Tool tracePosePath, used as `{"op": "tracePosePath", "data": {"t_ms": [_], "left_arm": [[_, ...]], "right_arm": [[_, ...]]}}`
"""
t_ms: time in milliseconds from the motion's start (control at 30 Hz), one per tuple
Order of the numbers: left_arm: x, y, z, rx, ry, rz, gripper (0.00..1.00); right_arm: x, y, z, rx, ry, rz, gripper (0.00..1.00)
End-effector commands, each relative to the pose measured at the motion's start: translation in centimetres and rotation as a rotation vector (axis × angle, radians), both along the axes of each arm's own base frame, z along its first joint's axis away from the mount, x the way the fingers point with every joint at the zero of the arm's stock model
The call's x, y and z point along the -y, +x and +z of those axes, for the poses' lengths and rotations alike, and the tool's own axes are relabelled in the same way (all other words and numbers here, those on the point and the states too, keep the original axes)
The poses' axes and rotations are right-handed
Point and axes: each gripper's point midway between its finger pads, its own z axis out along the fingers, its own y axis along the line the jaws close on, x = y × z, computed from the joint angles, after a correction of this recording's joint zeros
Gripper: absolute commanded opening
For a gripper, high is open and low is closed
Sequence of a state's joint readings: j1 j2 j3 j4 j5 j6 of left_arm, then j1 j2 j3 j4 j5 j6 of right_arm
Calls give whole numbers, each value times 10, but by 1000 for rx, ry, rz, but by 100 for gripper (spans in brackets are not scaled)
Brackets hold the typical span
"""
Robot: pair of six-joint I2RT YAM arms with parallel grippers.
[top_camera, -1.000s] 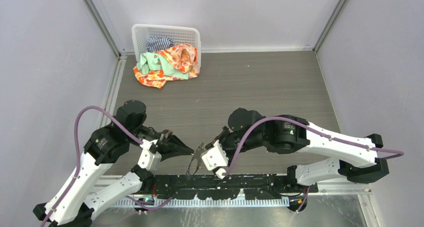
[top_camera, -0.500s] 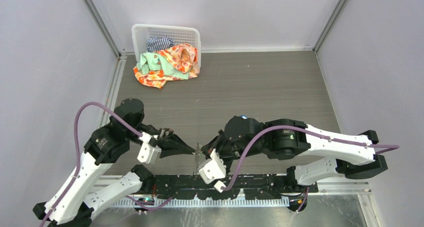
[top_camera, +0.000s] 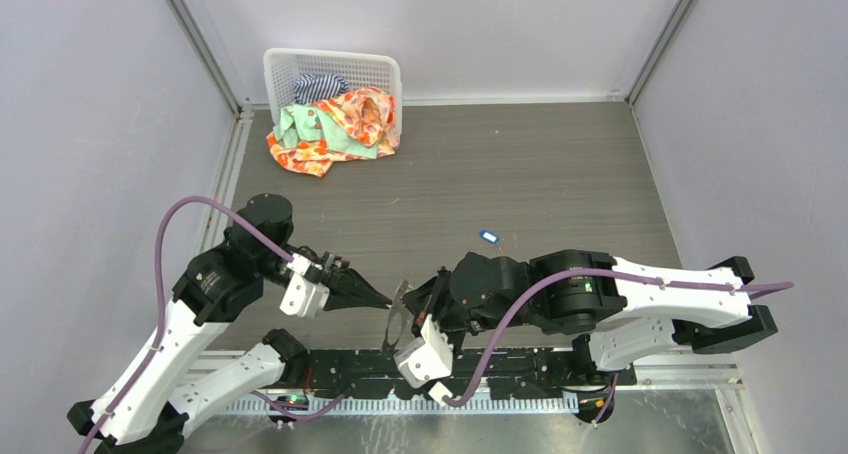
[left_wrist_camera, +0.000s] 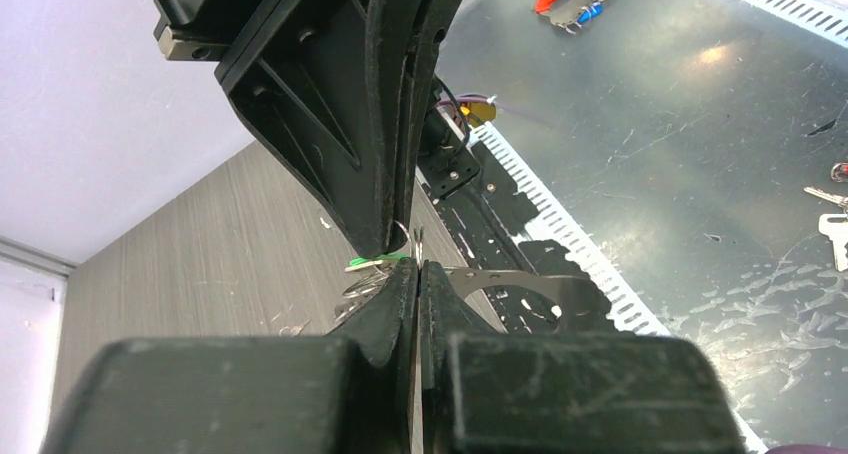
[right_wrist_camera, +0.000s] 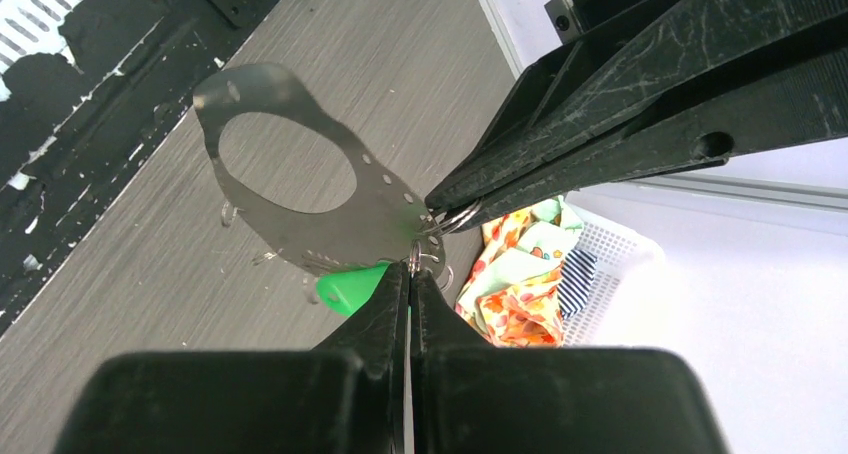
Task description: Put the keys on the keyring
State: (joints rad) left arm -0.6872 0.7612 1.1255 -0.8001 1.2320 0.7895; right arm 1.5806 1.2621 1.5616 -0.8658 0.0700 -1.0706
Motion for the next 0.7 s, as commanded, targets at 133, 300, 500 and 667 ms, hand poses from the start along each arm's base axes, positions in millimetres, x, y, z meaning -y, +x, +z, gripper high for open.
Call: {"op": "tracePosePath", "data": {"t_ms": [133,300,500,667], "left_arm": [[0,-3,11,7,-20,-11,0],[2,0,9,0,-11,-3,0],[4,3,7,-3,-4,-3,0],[3,4,2,-7,8,0,0]], "right_arm": [[11,0,23,79,27,2,1],[14,1,26,96,27,7,1],[13,6,29,124,51,-6,1],[16,6,33,131,55,-1,1]]}}
